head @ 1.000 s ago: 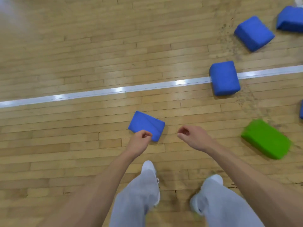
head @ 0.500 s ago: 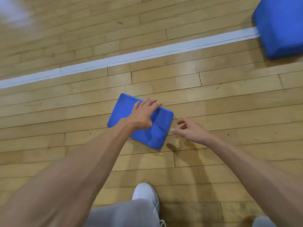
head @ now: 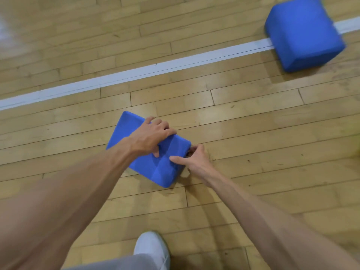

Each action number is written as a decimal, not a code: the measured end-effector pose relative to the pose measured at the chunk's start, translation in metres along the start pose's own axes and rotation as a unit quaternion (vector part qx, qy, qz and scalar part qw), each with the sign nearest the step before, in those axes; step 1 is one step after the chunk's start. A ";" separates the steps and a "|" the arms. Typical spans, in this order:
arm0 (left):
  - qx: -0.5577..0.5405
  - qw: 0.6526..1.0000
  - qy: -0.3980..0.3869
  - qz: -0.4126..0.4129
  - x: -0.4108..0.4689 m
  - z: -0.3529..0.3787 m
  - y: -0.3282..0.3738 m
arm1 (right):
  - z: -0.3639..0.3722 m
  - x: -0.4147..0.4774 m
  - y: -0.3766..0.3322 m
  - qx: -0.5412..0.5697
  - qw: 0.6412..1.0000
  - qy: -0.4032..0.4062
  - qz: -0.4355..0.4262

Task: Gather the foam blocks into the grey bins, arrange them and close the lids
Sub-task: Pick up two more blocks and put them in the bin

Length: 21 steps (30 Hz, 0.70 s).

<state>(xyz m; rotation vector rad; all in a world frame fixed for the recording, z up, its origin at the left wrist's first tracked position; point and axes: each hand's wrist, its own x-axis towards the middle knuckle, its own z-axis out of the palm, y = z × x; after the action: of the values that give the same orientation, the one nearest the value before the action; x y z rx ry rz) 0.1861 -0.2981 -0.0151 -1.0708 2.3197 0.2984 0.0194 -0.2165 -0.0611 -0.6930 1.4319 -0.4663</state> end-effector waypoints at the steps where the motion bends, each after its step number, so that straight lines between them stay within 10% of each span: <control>1: -0.010 1.000 0.021 -0.001 0.001 -0.005 0.004 | -0.003 0.000 -0.001 0.048 0.998 0.027 0.001; 7: -0.225 0.966 0.101 -0.081 0.032 -0.047 0.043 | -0.091 0.004 -0.040 0.117 0.985 0.067 -0.104; 12: -0.443 0.893 -0.007 -0.076 0.077 -0.100 0.095 | -0.187 -0.021 -0.059 0.072 0.984 0.082 -0.142; 21: -0.309 0.927 0.166 -0.132 0.185 -0.167 0.248 | -0.343 -0.043 0.028 0.243 0.876 0.416 -0.005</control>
<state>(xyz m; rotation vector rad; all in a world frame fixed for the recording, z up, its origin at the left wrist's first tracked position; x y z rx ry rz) -0.1642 -0.3215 0.0073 -1.8455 2.3814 0.8357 -0.3273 -0.2196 -0.0486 -0.0554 1.9908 -1.1837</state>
